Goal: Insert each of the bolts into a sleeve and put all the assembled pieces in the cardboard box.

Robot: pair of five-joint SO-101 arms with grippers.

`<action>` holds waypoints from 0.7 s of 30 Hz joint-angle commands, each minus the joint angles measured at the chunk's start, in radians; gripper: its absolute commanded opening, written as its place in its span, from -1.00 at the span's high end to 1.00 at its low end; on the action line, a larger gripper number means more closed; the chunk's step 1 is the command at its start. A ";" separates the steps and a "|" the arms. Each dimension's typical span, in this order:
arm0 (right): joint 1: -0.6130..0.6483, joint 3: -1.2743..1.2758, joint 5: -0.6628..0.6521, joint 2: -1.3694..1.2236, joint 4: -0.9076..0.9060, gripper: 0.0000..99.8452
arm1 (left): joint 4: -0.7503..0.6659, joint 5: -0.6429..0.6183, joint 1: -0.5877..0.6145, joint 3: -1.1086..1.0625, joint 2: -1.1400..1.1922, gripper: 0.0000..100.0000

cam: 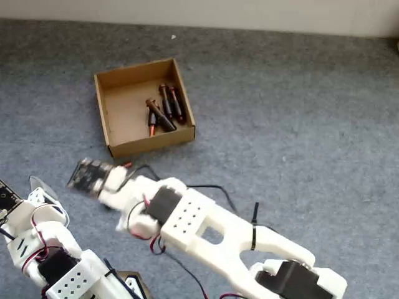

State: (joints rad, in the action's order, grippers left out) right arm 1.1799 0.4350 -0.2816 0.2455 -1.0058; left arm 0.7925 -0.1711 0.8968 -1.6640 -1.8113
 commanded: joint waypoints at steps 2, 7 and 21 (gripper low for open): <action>0.042 -0.059 -0.083 -0.008 0.105 0.46 | -0.023 -0.012 0.002 0.044 -0.008 0.59; 0.039 -0.143 -0.094 -0.185 0.111 0.46 | -0.023 -0.012 0.002 0.044 -0.008 0.59; -0.018 -0.618 -0.140 -0.659 -0.047 0.46 | -0.023 -0.011 0.002 0.044 -0.008 0.59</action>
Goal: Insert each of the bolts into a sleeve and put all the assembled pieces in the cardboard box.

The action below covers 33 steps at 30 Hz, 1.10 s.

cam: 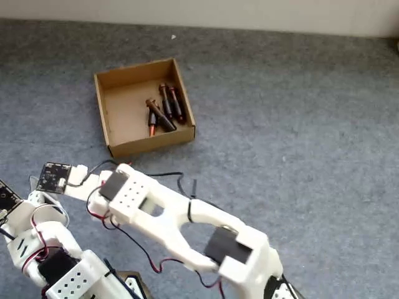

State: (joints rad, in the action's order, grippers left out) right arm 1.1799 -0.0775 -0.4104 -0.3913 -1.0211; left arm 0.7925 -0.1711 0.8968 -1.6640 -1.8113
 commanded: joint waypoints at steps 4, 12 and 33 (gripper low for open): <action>-0.027 -0.139 -0.012 -0.094 -0.061 0.46 | -0.023 -0.011 0.002 0.044 -0.008 0.59; -0.045 -0.140 -0.012 -0.143 -0.061 0.65 | -0.023 -0.011 0.002 0.044 -0.008 0.59; -0.125 -0.285 -0.061 -0.176 -0.208 0.86 | -0.023 -0.009 0.012 0.054 -0.008 0.59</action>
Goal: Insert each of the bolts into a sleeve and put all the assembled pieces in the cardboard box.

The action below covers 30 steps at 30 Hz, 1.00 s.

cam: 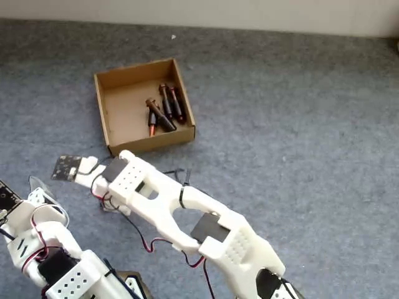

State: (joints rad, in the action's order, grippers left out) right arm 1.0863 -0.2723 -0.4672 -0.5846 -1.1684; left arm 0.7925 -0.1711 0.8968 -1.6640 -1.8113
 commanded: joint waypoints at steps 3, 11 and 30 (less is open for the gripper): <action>-0.036 -0.119 -0.005 0.016 -0.105 0.86 | -0.020 -0.008 0.051 0.077 -0.008 0.59; -0.070 -0.128 -0.005 0.018 -0.165 0.85 | -0.017 -0.008 0.196 0.093 -0.008 0.59; 0.105 -0.223 -0.011 0.008 -0.073 0.50 | -0.018 -0.009 0.196 0.022 -0.008 0.59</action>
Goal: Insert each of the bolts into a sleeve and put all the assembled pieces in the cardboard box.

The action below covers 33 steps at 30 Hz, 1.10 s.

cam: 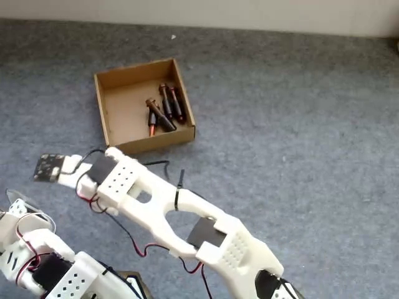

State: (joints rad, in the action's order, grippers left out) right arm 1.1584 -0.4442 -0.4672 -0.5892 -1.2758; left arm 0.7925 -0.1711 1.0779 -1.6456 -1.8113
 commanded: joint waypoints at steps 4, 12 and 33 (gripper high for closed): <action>0.038 -0.050 -0.012 -0.004 0.035 0.50 | -0.018 -0.009 0.015 0.004 -0.008 0.59; 0.019 -0.061 -0.066 -0.166 0.027 0.51 | -0.018 -0.009 0.015 0.002 -0.008 0.59; -0.142 -0.211 0.005 -0.038 -0.325 0.99 | -0.021 -0.009 0.012 -0.001 -0.008 0.59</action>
State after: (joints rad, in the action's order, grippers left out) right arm 1.0756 -0.5915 -0.4733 -0.7380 -1.5244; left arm 0.7925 -0.1711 1.0779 -1.6548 -1.8113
